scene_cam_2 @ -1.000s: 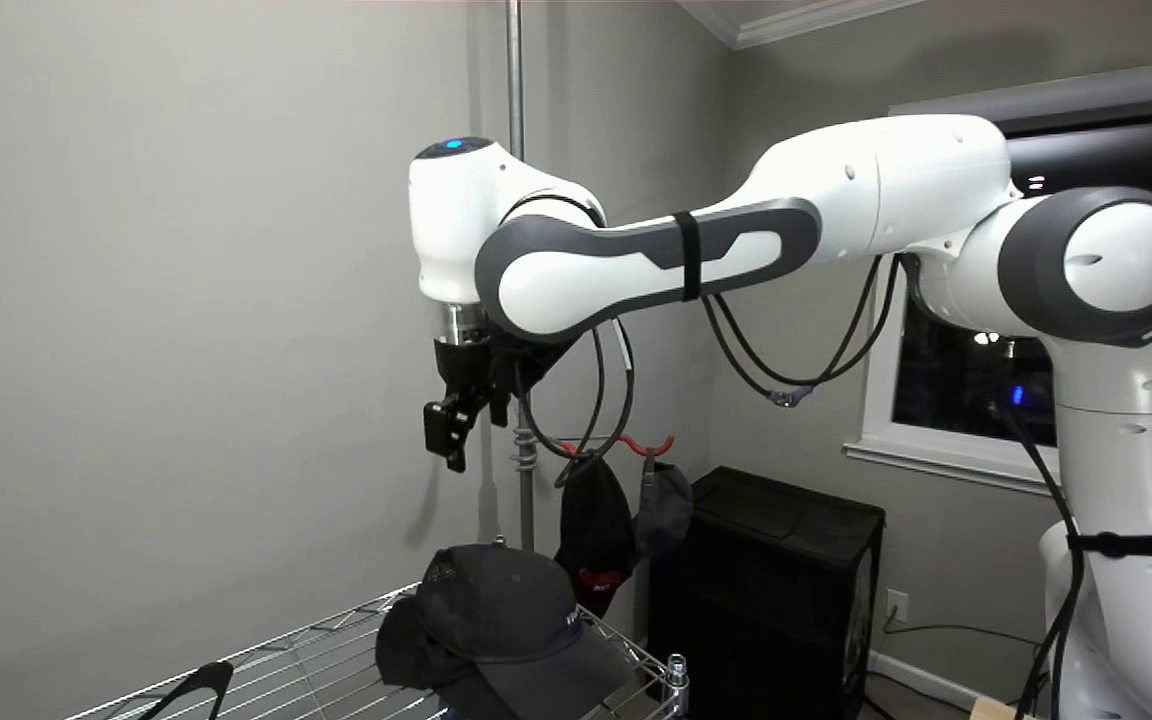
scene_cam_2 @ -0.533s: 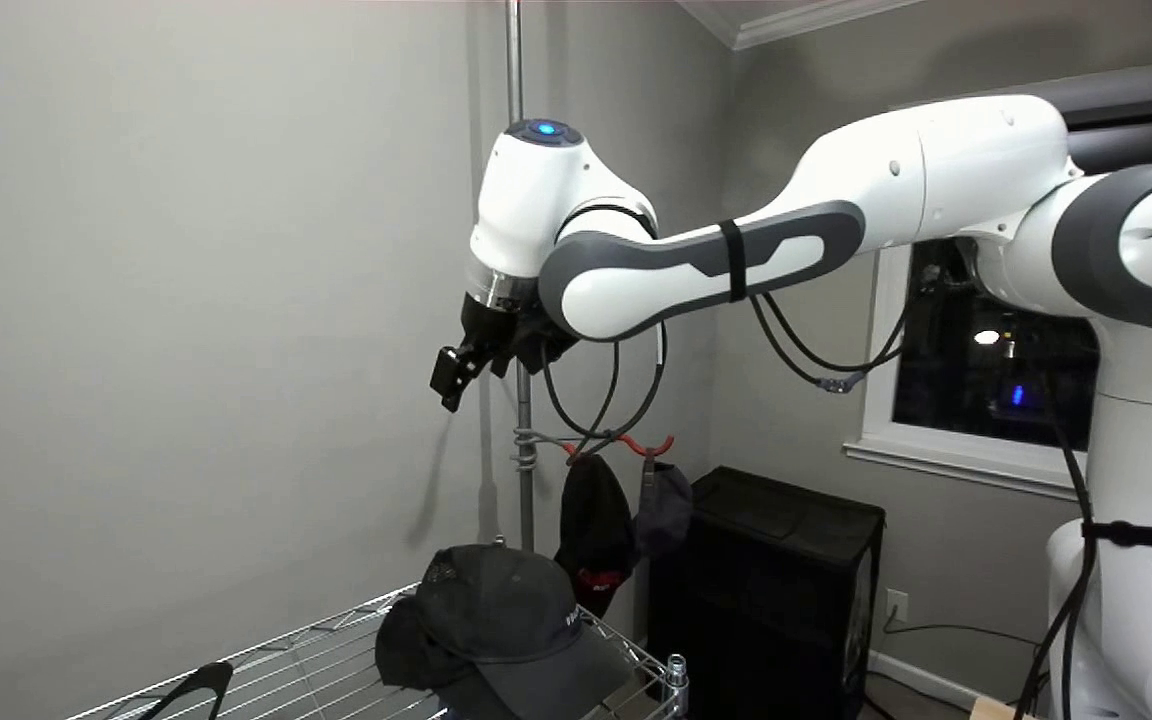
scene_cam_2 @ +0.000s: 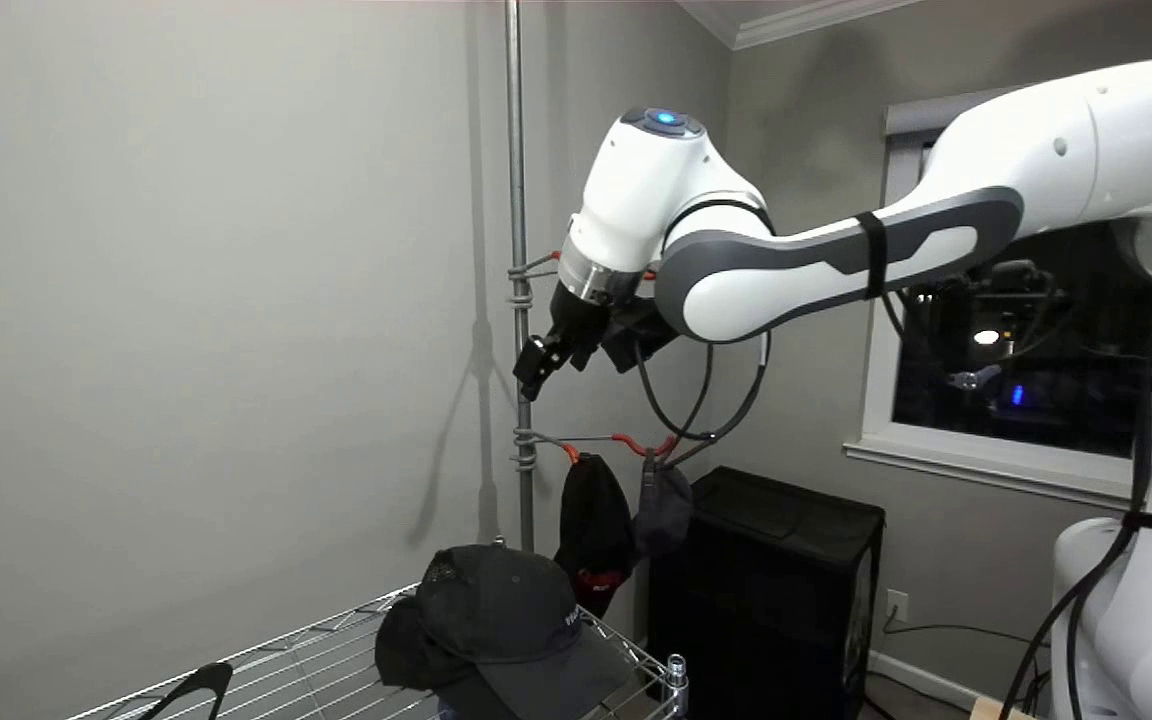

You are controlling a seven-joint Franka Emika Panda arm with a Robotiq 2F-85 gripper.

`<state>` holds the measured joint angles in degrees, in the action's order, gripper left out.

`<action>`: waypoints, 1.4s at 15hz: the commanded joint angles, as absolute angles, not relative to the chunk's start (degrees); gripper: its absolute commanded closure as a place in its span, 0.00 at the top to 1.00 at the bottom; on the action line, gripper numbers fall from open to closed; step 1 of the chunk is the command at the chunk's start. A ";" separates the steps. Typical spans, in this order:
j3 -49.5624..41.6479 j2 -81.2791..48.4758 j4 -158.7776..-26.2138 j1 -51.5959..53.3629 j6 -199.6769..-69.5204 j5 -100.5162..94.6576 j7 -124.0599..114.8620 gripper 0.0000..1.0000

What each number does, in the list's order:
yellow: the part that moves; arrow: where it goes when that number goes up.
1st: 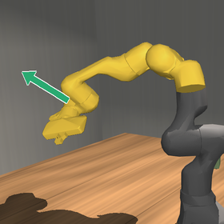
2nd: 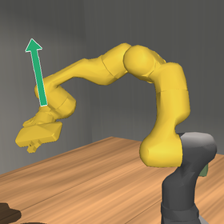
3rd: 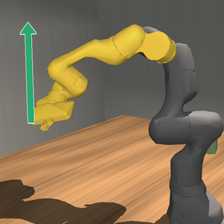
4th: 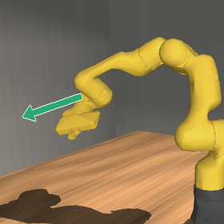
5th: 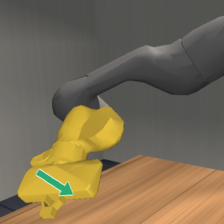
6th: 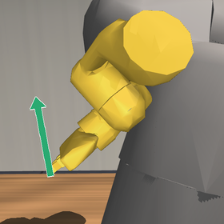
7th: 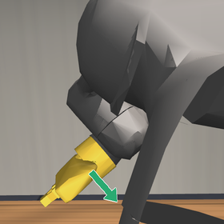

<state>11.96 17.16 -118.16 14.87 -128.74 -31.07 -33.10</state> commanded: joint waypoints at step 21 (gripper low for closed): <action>6.76 16.95 -143.42 -3.46 -158.95 -18.26 -23.20 1.00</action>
